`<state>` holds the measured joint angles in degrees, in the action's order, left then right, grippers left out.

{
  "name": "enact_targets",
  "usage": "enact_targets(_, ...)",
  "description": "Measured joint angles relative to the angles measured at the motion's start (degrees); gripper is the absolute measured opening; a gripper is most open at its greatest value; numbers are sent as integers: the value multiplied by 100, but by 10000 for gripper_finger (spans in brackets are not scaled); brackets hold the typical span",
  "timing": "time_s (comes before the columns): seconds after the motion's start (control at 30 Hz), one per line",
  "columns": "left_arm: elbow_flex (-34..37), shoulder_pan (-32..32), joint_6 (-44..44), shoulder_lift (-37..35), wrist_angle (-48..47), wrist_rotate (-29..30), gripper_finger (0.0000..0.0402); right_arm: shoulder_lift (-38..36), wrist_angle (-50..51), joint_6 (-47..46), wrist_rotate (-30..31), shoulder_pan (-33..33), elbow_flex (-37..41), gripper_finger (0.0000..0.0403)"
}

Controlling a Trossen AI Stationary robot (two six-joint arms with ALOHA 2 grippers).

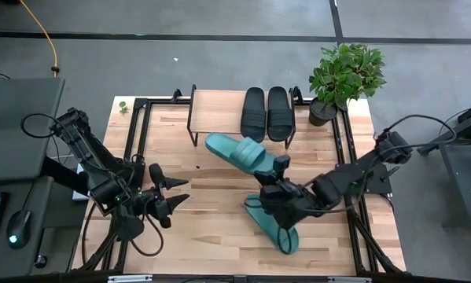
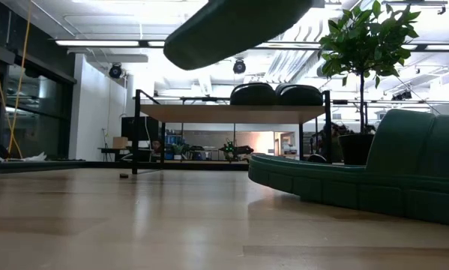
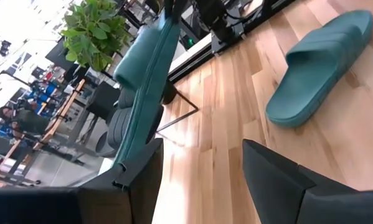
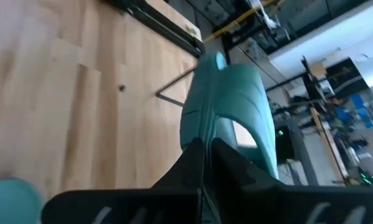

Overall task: Pick and place slides into the shelf
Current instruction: Put the left green slipper on the shelf

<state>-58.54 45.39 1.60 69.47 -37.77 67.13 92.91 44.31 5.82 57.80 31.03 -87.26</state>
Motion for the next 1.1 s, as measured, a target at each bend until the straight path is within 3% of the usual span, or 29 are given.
enact_targets(0.47,0,0,16,0,29,0,200,-202,-393,263,-11,674,0,0)
enact_targets(0.83,0,0,40,0,43,-5,200,-226,-745,515,16,684,-4,1)
enact_targets(1.1,0,-4,56,0,188,-269,200,-224,-735,294,-338,686,-4,0)
